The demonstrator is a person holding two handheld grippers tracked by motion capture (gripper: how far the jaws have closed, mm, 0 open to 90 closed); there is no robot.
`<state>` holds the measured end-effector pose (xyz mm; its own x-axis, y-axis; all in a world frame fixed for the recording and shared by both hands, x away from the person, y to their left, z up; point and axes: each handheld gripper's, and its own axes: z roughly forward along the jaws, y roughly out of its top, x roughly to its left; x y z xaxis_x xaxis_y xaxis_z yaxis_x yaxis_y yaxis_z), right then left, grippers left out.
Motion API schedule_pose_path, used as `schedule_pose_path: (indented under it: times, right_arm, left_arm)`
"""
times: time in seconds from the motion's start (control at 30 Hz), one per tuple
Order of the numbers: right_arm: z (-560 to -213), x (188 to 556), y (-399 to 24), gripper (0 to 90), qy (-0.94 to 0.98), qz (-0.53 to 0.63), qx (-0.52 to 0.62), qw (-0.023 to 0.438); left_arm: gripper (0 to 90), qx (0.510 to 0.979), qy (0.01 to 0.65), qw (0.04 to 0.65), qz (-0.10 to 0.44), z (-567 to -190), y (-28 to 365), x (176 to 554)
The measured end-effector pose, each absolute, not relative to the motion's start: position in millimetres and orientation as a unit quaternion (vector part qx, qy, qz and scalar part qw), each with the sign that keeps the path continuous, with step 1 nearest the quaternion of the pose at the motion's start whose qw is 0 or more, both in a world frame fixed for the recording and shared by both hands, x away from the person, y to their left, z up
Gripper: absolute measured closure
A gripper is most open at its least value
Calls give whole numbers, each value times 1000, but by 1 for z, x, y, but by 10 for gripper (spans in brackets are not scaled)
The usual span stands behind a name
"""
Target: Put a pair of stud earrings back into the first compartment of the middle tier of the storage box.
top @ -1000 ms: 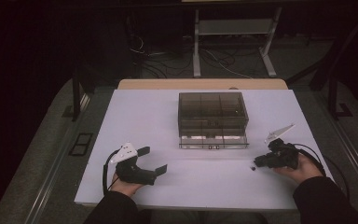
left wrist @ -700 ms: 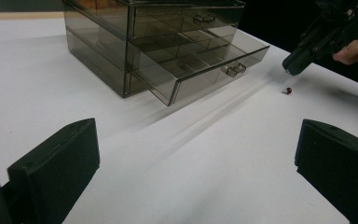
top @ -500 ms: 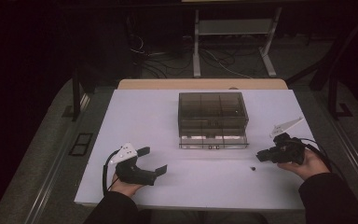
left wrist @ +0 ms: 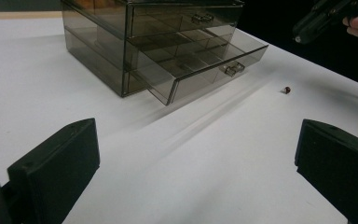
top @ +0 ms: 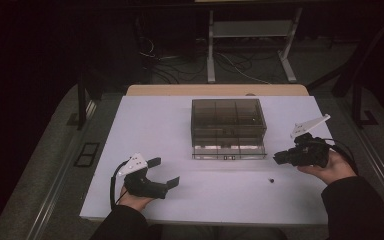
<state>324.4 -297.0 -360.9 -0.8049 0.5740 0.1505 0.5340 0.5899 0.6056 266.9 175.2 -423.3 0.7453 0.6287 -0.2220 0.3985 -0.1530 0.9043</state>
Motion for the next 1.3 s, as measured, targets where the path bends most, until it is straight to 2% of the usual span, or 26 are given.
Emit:
schedule_pose_path:
  times: [1.3]
  right_arm:
    - [-320, 353, -213, 792, 903, 359, 233, 20]
  left_arm:
    - [0, 752, 339, 555, 104, -423, 176, 267]
